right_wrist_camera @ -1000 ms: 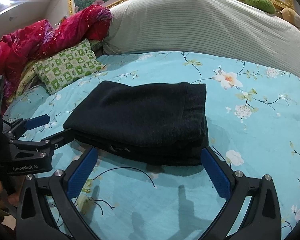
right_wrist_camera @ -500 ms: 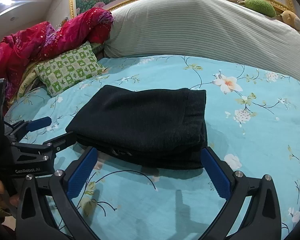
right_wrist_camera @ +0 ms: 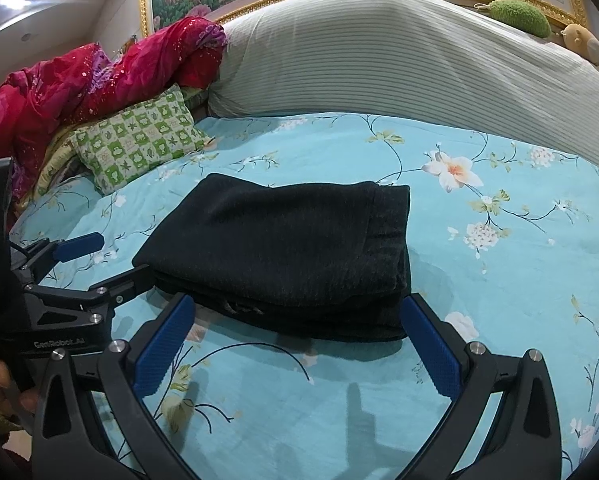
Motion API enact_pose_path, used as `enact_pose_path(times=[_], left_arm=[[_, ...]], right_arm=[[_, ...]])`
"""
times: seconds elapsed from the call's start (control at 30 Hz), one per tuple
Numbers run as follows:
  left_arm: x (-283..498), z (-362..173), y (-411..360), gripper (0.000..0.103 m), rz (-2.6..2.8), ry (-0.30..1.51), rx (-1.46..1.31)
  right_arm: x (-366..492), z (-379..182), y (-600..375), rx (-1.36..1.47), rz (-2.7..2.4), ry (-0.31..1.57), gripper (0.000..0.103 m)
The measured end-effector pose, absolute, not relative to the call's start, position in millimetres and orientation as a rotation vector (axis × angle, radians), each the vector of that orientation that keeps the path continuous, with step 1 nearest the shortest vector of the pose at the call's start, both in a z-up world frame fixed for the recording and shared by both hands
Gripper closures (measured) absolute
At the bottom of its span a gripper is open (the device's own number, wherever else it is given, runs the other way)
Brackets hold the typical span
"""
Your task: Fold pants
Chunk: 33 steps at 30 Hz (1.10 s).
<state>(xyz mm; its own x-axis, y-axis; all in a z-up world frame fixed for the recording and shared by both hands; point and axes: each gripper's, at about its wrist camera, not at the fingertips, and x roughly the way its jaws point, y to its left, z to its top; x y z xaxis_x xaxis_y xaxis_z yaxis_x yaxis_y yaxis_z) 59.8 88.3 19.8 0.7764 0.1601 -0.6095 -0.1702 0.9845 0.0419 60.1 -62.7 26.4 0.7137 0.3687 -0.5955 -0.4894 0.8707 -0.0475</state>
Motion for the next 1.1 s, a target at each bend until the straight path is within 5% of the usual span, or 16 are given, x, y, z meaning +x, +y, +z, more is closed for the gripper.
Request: enact_pose_path(times=[1.1], left_arm=[[86.7,30.2,91.2,0.011,0.171,0.705,0.006]], right_arm=[[79.7,37.3,-62.6,-0.262,0.46,0.663,0.0]])
